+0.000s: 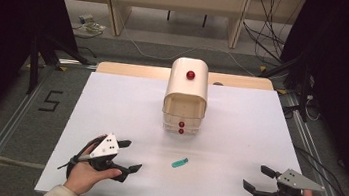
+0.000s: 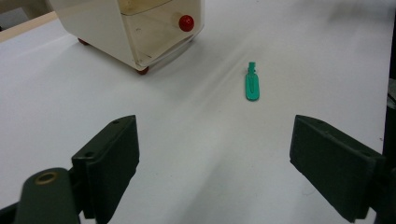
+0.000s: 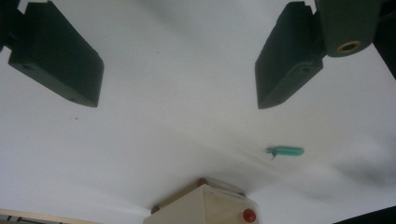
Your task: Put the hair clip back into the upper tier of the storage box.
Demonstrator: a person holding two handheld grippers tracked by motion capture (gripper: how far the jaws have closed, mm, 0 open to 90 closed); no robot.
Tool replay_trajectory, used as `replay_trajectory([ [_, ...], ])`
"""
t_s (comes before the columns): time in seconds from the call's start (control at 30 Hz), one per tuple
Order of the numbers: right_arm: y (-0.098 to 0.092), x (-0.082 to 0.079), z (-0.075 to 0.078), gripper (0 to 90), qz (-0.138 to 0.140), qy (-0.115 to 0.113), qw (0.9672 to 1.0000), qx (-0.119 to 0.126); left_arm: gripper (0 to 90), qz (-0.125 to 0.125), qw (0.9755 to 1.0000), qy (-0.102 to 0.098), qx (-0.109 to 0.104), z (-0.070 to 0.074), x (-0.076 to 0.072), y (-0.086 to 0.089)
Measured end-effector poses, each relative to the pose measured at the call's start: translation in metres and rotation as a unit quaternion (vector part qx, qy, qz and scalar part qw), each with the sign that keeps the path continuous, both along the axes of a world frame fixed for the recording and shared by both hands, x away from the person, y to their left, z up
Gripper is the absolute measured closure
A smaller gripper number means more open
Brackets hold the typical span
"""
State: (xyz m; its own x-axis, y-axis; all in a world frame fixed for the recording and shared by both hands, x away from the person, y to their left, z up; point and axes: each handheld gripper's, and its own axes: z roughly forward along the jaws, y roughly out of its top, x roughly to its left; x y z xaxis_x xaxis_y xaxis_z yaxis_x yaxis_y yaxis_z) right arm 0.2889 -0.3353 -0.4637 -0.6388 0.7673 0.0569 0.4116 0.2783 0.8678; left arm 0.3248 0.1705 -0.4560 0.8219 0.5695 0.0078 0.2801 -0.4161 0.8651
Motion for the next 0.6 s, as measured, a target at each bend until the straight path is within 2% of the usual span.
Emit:
replay_trajectory([
  [0.37, 0.004, 0.001, -0.002, 16.4, 0.002, 0.005, 1.0000, -0.001, 20.4, -0.009, 0.9999, 0.008, 0.003, -0.002, 0.005, -0.020],
  [0.6, 0.005, 0.002, -0.002, 16.4, 0.003, 0.008, 1.0000, -0.001, 25.1, -0.016, 0.9995, 0.020, 0.017, -0.007, 0.010, -0.035],
])
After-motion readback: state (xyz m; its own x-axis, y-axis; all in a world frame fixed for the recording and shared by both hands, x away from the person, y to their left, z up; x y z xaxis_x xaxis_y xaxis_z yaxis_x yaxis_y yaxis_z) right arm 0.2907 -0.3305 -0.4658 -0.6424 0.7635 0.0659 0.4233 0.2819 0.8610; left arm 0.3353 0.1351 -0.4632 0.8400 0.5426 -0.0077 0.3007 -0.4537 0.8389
